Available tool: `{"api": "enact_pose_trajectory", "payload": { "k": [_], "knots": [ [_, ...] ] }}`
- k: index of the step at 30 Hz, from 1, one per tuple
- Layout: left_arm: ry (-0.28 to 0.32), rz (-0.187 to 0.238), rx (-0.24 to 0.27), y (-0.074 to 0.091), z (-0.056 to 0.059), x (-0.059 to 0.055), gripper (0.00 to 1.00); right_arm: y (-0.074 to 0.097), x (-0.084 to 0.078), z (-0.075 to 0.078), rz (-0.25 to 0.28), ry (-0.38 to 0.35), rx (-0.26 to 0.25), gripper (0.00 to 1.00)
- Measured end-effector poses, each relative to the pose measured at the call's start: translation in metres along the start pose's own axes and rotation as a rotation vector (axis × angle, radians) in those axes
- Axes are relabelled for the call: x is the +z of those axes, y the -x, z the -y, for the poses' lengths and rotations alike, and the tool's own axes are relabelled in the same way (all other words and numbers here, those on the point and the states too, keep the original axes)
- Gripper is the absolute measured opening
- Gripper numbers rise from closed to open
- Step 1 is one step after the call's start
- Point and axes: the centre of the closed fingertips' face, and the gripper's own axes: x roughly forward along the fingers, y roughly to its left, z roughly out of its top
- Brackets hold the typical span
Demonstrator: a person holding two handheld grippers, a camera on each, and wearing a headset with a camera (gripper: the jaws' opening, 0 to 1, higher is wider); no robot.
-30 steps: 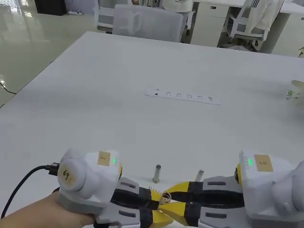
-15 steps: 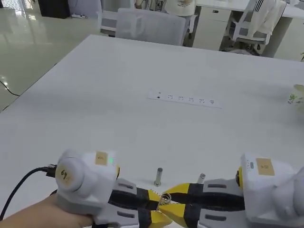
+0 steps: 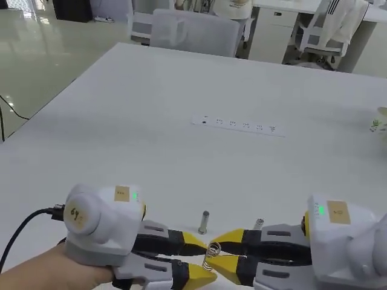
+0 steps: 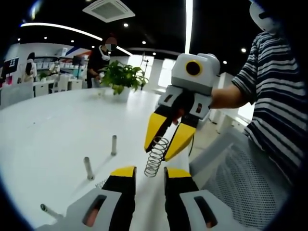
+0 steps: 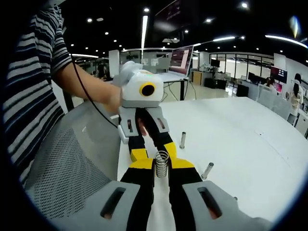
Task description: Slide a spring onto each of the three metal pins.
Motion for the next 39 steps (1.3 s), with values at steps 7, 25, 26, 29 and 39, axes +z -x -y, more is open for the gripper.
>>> {"api": "enact_pose_trajectory", "payload": {
  "k": [7, 25, 26, 29, 39],
  "knots": [
    [0.012, -0.017, 0.032, 0.012, -0.006, -0.006, 0.19, 0.0, -0.001, 0.004, -0.005, 0.01, -0.014, 0.08],
    [0.105, 0.039, 0.236, 0.082, -0.041, -0.017, 0.4, 0.008, -0.01, 0.018, -0.025, 0.013, -0.075, 0.08],
    [0.108, 0.037, 0.252, 0.086, -0.043, -0.019, 0.41, 0.008, -0.011, 0.019, -0.026, 0.012, -0.079, 0.08],
    [0.117, 0.031, 0.272, 0.094, -0.046, -0.023, 0.44, 0.01, -0.012, 0.019, -0.029, 0.01, -0.085, 0.08],
    [0.117, 0.002, 0.344, 0.112, -0.057, -0.038, 0.65, 0.017, -0.018, 0.029, -0.032, 0.002, -0.127, 0.08]
  ]
}}
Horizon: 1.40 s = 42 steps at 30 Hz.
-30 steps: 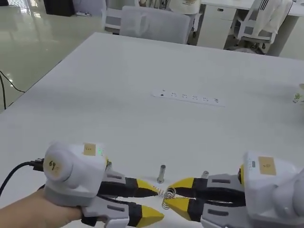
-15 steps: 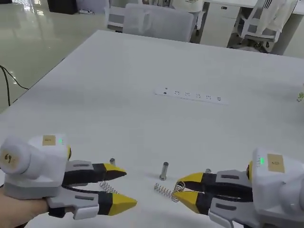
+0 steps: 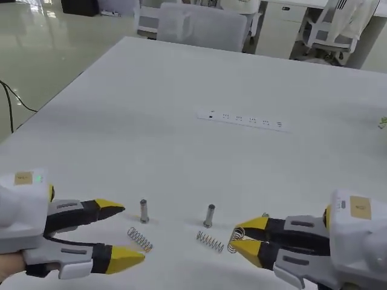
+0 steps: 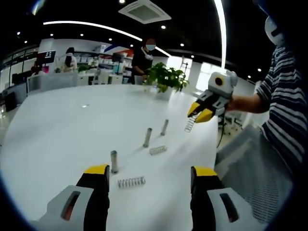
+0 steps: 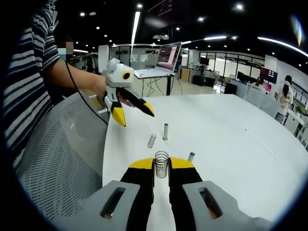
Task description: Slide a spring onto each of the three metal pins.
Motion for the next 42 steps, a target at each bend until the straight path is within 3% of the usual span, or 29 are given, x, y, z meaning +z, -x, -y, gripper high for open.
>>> {"api": "enact_pose_trajectory", "payload": {
  "k": [5, 9, 12, 21, 32, 42],
  "knots": [
    [0.002, 0.011, 0.026, 0.004, -0.007, 0.001, 0.76, 0.004, -0.002, 0.006, -0.001, -0.014, -0.022, 0.08],
    [0.013, 0.016, 0.049, 0.006, -0.011, 0.0, 0.93, 0.005, -0.004, 0.011, -0.004, -0.02, -0.041, 0.08],
    [0.013, 0.019, 0.063, 0.008, -0.014, 0.0, 0.98, 0.007, -0.006, 0.015, -0.007, -0.024, -0.056, 0.08],
    [0.023, 0.019, 0.079, 0.012, -0.019, -0.001, 0.98, 0.017, -0.013, 0.035, -0.017, -0.045, -0.122, 0.08],
    [0.027, 0.016, 0.082, 0.013, -0.018, -0.001, 0.98, 0.034, -0.023, 0.075, -0.027, -0.095, -0.257, 0.08],
    [0.029, 0.025, 0.09, 0.015, -0.016, -0.001, 0.98, 0.038, -0.024, 0.099, 0.025, -0.2, -0.325, 0.08]
  ]
}}
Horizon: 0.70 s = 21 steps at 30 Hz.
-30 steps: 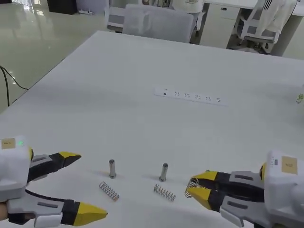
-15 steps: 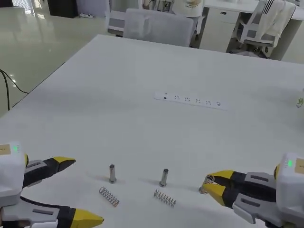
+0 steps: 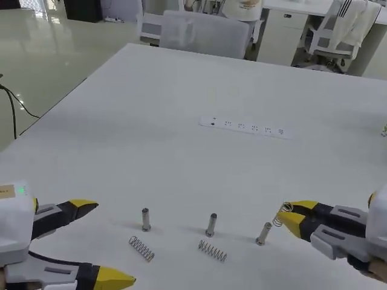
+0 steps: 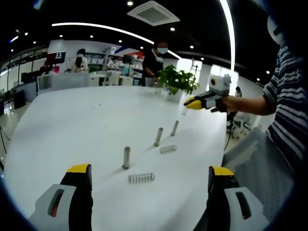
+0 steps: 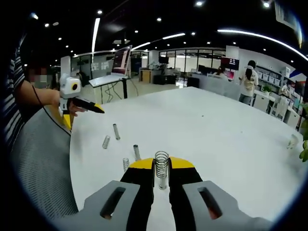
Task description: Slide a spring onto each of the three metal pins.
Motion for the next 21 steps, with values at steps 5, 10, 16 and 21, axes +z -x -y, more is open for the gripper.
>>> {"api": "enact_pose_trajectory", "payload": {
  "k": [5, 10, 16, 21],
  "knots": [
    [0.002, 0.001, 0.002, 0.001, 0.0, 0.0, 0.97, -0.004, -0.003, 0.004, 0.0, -0.039, -0.002, 0.08],
    [0.006, -0.001, 0.004, 0.002, 0.0, -0.002, 0.96, -0.008, -0.007, 0.003, -0.011, -0.048, 0.003, 0.08],
    [0.013, -0.005, 0.008, 0.003, 0.002, -0.006, 0.95, -0.012, -0.01, 0.003, -0.015, -0.051, 0.007, 0.08],
    [0.014, 0.002, 0.019, 0.004, 0.001, -0.005, 0.94, -0.015, -0.012, 0.003, -0.019, -0.053, 0.015, 0.08]
  ]
}}
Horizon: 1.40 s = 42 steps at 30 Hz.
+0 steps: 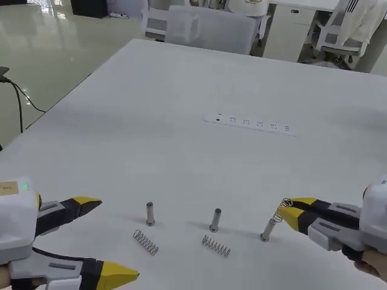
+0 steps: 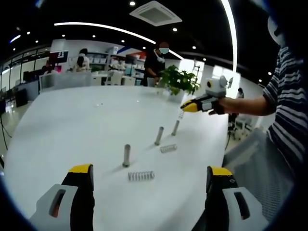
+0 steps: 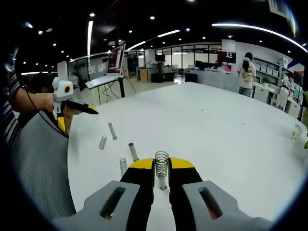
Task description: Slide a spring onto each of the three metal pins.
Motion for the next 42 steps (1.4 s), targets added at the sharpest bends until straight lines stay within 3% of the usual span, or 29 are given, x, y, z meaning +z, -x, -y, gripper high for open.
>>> {"api": "enact_pose_trajectory", "payload": {
  "k": [15, 36, 37, 42],
  "knots": [
    [0.008, 0.007, 0.004, 0.002, 0.001, 0.001, 0.93, -0.007, -0.011, 0.001, -0.022, -0.011, 0.008, 0.08],
    [0.007, 0.007, 0.008, 0.004, 0.002, 0.0, 0.93, -0.028, -0.064, -0.005, -0.15, 0.053, 0.031, 0.08],
    [0.007, 0.007, 0.009, 0.004, 0.002, 0.001, 0.93, -0.029, -0.06, -0.004, -0.126, 0.055, 0.029, 0.08],
    [0.004, 0.008, 0.005, 0.004, 0.004, 0.002, 0.93, -0.027, -0.061, -0.004, -0.136, 0.059, 0.031, 0.08]
  ]
}}
